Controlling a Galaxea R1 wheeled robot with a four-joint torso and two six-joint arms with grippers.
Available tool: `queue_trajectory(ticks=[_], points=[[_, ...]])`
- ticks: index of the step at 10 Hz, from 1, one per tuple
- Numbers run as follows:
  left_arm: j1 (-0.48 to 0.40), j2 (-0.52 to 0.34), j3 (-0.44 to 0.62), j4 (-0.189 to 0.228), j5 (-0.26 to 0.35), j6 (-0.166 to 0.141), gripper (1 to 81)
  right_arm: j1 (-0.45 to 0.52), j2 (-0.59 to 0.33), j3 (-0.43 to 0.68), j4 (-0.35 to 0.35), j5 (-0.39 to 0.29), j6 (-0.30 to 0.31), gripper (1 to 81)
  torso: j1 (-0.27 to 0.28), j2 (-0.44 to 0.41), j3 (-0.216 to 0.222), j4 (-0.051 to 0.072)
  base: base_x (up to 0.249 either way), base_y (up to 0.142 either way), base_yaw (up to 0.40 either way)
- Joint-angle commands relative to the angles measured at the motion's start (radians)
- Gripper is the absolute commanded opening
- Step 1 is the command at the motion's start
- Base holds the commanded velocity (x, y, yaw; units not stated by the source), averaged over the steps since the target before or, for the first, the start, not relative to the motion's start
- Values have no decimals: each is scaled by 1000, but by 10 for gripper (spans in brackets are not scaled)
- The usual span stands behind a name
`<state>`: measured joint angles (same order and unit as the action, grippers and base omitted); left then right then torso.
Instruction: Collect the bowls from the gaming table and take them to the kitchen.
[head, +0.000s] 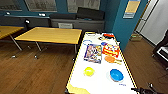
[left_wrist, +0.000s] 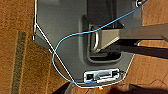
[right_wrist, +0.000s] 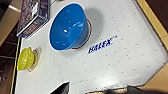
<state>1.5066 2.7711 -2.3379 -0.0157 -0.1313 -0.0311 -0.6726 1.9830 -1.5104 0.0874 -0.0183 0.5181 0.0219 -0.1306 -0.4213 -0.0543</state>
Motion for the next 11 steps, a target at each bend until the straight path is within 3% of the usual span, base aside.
queue_trajectory(ticks=[1,3,5,9,11], points=[[-16,-7,6,-6,67,-6,811,161,42,-120,18,-95,43,811,0,0,0,0,0,0,0],[-22,-4,6,-7,70,-7,811,201,95,-192,21,-112,101,811,0,0,0,0,0,0,0],[-25,1,6,-7,70,-7,811,221,102,-220,15,-112,247,811,1,0,-1,0,0,0,0],[-25,27,-40,-7,70,-7,811,299,139,-275,20,-117,312,811,1,1,-1,0,0,0,0],[-25,41,-67,-7,70,-7,811,320,194,-331,20,-163,313,811,1,1,-1,0,0,0,0]])
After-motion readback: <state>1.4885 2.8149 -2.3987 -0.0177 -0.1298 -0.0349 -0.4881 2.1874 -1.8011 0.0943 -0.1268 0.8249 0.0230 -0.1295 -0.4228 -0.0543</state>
